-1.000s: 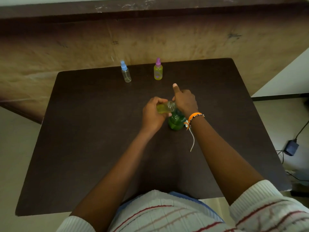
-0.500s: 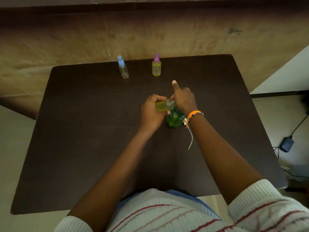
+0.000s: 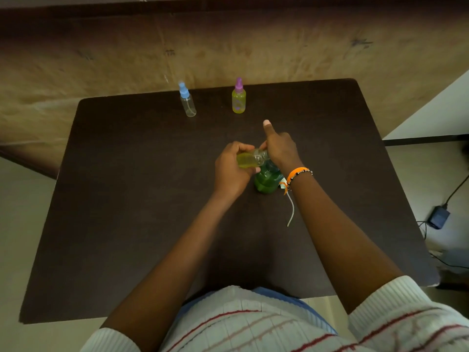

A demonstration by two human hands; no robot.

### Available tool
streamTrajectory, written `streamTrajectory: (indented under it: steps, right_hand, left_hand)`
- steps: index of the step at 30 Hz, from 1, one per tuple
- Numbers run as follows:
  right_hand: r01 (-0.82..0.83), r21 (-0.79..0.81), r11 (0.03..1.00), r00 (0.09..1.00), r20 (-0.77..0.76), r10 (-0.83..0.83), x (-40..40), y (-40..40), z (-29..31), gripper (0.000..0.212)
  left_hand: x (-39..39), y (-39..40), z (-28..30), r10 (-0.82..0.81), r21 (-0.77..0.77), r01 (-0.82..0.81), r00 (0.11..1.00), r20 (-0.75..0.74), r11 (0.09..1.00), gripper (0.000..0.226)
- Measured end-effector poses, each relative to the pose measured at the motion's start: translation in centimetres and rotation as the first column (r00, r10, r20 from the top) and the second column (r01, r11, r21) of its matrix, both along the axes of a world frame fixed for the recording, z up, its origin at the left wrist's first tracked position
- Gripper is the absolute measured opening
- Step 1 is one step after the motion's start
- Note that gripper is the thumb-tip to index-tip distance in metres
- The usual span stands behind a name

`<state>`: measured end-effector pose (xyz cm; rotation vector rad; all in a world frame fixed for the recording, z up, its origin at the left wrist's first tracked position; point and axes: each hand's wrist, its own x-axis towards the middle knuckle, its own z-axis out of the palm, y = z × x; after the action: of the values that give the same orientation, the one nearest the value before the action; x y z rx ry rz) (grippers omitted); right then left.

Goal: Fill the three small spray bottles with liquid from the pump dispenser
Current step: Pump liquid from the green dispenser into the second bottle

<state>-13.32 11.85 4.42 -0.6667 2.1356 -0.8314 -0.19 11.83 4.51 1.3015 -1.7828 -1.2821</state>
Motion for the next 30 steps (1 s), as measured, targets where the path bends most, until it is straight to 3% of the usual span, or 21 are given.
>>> streamTrajectory:
  steps: [12,15,22,30]
  right_hand:
    - [-0.08,0.053,0.995,0.997,0.003,0.08,-0.1,-0.4,0.2,0.075]
    - [-0.031,0.042,0.999,1.0,0.007,0.031,0.0,-0.4,-0.3,0.067]
    - [0.014,0.037,0.999,1.0,-0.01,-0.014,0.2,-0.4,-0.9,0.071]
    - [-0.075,0.073,0.994,0.997,-0.012,0.076,-0.1,-0.8,0.2,0.077]
  left_hand:
    - [0.2,-0.2,0.1,0.019,0.05,-0.016,0.999,-0.049,0.999,0.045]
    - [0.3,-0.2,-0.1,0.02,0.067,-0.016,0.998,-0.058,0.998,0.045]
    - [0.2,0.0,-0.7,0.007,0.078,-0.003,0.999,-0.053,0.997,0.043]
    - [0.3,-0.1,-0.2,0.016,0.078,-0.01,0.997,-0.076,0.997,0.044]
